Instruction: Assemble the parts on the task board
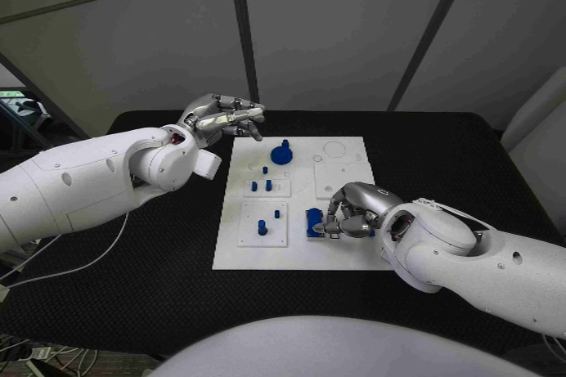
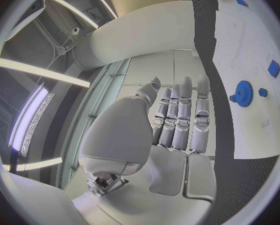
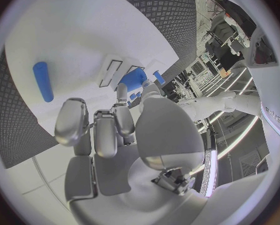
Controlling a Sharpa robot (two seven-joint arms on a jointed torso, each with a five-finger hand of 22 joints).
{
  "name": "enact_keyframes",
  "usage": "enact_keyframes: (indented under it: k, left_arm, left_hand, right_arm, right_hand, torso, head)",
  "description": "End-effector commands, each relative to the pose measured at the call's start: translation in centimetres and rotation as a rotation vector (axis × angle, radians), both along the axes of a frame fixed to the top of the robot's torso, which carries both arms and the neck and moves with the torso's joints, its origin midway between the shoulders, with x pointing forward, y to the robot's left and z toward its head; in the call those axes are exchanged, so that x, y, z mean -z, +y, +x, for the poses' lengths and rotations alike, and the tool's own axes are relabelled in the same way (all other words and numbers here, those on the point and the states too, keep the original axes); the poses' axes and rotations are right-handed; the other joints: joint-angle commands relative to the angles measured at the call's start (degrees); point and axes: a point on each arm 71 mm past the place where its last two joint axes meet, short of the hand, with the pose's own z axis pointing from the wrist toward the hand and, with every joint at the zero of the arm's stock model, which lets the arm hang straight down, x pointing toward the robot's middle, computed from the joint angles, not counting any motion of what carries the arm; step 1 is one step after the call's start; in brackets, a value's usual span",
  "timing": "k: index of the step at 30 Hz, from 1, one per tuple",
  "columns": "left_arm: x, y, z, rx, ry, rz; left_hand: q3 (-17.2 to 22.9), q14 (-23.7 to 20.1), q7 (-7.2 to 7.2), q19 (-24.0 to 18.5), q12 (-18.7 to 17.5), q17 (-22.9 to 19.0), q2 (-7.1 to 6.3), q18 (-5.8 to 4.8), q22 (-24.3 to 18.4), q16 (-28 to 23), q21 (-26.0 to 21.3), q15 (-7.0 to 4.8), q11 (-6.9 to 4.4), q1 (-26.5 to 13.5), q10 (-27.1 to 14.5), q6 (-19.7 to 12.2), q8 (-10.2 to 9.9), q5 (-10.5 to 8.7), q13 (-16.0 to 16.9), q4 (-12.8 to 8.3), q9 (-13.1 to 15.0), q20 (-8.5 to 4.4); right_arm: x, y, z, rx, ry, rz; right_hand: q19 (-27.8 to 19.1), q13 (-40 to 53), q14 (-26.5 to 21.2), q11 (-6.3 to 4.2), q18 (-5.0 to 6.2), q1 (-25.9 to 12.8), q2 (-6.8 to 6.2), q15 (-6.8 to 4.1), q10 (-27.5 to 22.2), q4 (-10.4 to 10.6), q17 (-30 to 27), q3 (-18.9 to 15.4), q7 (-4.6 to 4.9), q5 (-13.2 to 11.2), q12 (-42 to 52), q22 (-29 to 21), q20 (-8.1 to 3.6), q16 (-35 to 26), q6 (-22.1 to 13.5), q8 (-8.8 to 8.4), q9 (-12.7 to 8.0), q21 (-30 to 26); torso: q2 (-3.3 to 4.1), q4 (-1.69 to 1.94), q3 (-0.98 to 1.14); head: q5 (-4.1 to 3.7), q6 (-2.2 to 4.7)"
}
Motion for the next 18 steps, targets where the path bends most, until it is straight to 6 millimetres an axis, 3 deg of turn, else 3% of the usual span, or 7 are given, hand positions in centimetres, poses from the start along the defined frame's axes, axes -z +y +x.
enact_keyframes:
  k: [1, 12, 18]
  left_arm:
    - [-0.11, -0.12, 0.03, 0.01, -0.006, -0.003]
    - [-0.1, -0.04, 0.04, 0.008, -0.005, -0.002]
    - [-0.09, -0.01, 0.04, 0.007, -0.005, -0.001]
  left_hand:
    - [-0.25, 0.58, 0.2, 0.41, -0.24, -0.07, 0.33, 2.76, -0.08, -0.18, -0.36, -0.02, -0.09, 0.1, -0.28, -0.31, 0.27, -0.12, -0.08, 0.04, -0.06, -0.08]
    - [-0.25, 0.58, 0.2, 0.41, -0.24, -0.07, 0.33, 2.76, -0.08, -0.18, -0.36, -0.02, -0.09, 0.1, -0.28, -0.31, 0.27, -0.12, -0.08, 0.04, -0.06, -0.08]
    - [-0.25, 0.58, 0.2, 0.41, -0.24, -0.07, 0.33, 2.76, -0.08, -0.18, -0.36, -0.02, -0.09, 0.1, -0.28, -0.31, 0.27, -0.12, -0.08, 0.04, -0.06, -0.08]
  right_arm:
    - [0.01, -0.38, 0.25, 0.007, -0.021, -0.021]
    - [0.12, -1.19, 0.37, 0.009, -0.022, -0.036]
    - [0.15, -0.7, 0.02, -0.041, 0.004, -0.021]
  right_hand:
    - [0.07, 0.08, 4.02, -0.33, -0.55, 0.16, 0.46, -0.43, 0.0, 0.25, 6.02, -0.24, -0.26, 0.16, 0.17, 0.1, -0.46, -0.09, 0.04, 0.38, 0.12, 0.11]
    - [0.07, 0.11, 4.02, -0.37, -0.55, 0.1, 0.68, -0.46, 0.04, 0.54, 5.98, -0.51, -0.31, 0.69, 0.16, 0.1, -0.49, -0.13, 0.0, 0.54, 0.21, 0.1]
    - [-0.12, -0.1, 3.95, -0.32, -0.48, 0.66, -0.14, -0.44, -0.19, 0.36, 5.74, -1.37, -0.23, 0.04, -0.17, -0.25, -0.49, -0.37, -0.43, 0.75, 0.35, -0.2]
  torso:
    - [-0.05, -0.04, -0.02]
    - [-0.03, -0.04, -0.04]
    - [0.03, -0.04, 0.0]
  head:
    - [-0.11, -0.01]
    - [-0.18, -0.01]
    - [-0.21, -0.01]
